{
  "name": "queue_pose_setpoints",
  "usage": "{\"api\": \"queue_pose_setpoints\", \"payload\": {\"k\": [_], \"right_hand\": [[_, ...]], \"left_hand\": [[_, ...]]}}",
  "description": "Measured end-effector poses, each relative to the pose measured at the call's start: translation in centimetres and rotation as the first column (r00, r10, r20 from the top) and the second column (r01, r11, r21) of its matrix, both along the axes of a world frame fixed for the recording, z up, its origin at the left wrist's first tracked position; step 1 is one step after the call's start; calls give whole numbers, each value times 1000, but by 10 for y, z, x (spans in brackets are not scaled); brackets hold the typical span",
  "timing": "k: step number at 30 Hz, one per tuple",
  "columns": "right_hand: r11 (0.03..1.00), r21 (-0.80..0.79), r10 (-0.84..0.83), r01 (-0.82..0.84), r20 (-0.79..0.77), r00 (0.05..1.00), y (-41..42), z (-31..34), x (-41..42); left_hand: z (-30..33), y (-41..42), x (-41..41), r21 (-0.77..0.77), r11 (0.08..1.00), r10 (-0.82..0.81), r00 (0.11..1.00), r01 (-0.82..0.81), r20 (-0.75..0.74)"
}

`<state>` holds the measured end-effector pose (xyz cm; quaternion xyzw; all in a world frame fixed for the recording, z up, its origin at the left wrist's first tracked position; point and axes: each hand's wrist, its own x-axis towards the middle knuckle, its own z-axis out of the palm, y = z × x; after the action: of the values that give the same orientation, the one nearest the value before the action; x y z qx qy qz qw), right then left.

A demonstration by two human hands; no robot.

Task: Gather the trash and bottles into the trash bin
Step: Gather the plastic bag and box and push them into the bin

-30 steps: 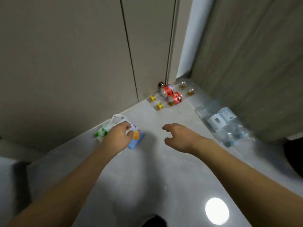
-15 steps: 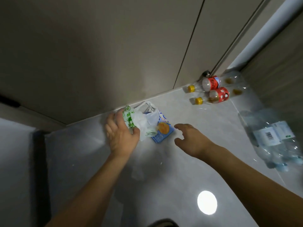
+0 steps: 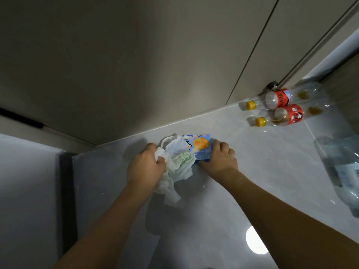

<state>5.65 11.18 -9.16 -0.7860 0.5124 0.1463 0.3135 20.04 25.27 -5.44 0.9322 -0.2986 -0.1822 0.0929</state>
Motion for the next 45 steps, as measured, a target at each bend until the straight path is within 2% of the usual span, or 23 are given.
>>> {"api": "queue_pose_setpoints", "payload": {"k": [2,4,7,9,11,15,18,21,26,29,32,35,40,45], "right_hand": [[990,-113,74,-79,-52,996,9,-6,4],[970,-182,151,-162,-75,986,13,-12,5],[934,-226,273,-276,-44,961,9,-14,2],[862,-268,426,-430,-77,902,4,-15,-1],[809,-244,522,-535,-118,845,0,-13,-1],[745,-201,592,-636,-241,769,-2,-9,2],[717,-230,564,-657,-362,742,-5,-4,-6],[735,-244,497,-632,-440,748,-10,3,-21],[781,-249,430,-573,-451,782,-17,3,-40],[793,-249,410,-555,-455,790,-19,3,-44],[793,-242,407,-559,-472,782,-18,6,-48],[811,-216,398,-544,-478,783,-17,12,-54],[940,-190,203,-285,-360,910,-31,43,-62],[979,-197,20,-54,-173,985,-47,83,-83]], "left_hand": [[6,7,2,-35,998,50,998,-49,27],[10,12,6,-57,998,32,999,-30,29],[9,16,8,31,997,-73,997,73,5],[7,17,9,82,993,-94,995,91,33],[5,17,12,134,986,-113,990,102,82],[-2,12,7,152,985,-101,991,87,85],[-14,6,-4,61,995,-88,993,83,79],[-28,6,-16,-76,989,-125,990,130,63],[-50,18,-34,42,895,-445,895,444,31],[-53,16,-42,176,820,-551,834,545,-20],[-52,8,-46,229,815,-541,841,533,-33],[-51,-1,-50,188,850,-495,868,493,-40],[-40,-19,-54,94,928,-335,919,359,-208],[-13,-44,-67,26,946,-301,907,322,-294]]}}
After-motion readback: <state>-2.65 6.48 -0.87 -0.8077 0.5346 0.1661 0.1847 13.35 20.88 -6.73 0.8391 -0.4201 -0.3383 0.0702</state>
